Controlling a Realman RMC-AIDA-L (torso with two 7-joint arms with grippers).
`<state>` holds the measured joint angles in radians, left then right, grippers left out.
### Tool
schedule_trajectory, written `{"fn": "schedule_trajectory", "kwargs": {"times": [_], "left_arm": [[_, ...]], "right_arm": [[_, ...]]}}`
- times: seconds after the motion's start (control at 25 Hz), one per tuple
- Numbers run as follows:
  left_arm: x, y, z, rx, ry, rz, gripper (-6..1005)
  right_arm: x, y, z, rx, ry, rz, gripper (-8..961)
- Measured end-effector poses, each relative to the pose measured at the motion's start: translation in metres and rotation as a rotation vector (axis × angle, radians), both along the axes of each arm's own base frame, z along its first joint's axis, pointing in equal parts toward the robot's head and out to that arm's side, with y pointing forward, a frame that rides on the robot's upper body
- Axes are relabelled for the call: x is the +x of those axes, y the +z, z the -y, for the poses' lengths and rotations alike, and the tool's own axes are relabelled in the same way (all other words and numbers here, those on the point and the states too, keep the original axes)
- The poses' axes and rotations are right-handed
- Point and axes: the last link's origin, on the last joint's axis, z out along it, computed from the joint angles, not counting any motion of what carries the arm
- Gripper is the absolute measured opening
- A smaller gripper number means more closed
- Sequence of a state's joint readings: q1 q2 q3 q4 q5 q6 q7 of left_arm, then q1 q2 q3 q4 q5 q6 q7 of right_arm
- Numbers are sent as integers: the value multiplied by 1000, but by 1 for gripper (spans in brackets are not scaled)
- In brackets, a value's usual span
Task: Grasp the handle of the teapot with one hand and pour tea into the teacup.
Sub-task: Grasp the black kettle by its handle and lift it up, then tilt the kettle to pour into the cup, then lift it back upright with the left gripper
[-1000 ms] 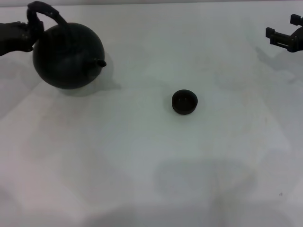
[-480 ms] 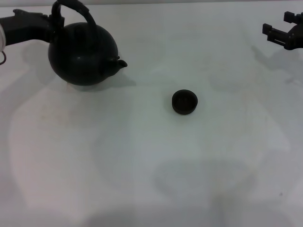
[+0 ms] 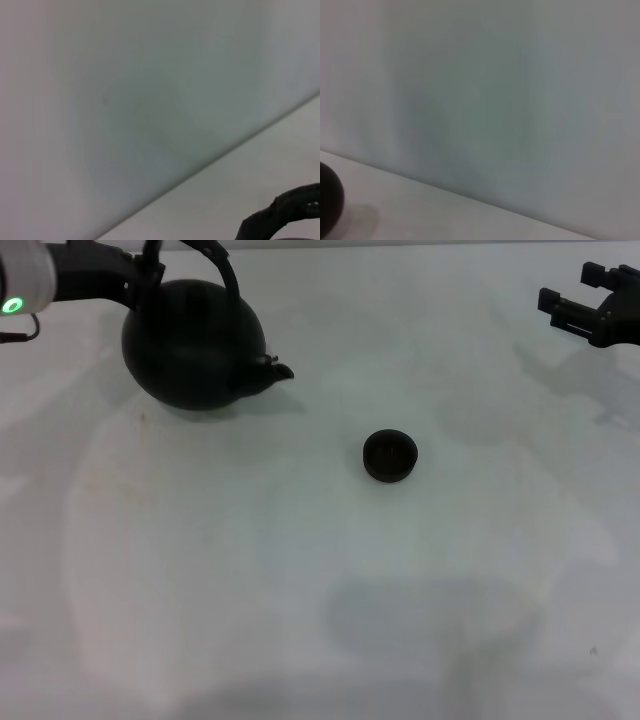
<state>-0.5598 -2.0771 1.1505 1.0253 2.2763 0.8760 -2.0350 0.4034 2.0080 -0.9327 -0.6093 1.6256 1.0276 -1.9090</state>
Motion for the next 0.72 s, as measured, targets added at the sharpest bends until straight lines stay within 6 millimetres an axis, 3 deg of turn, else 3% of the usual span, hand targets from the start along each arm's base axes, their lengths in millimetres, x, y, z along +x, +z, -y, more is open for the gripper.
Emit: {"fn": "schedule_trajectory", "kwargs": {"times": [0.28,0.72], "left_arm": [[19,-20,-8,-15,-24,-133,101],[59,-27,-13,-8,-111,-179,102]], "right_arm": [[0,-4,1,-12,-3,-10,751],[0,-1,0,6,-4,-17,752]]}}
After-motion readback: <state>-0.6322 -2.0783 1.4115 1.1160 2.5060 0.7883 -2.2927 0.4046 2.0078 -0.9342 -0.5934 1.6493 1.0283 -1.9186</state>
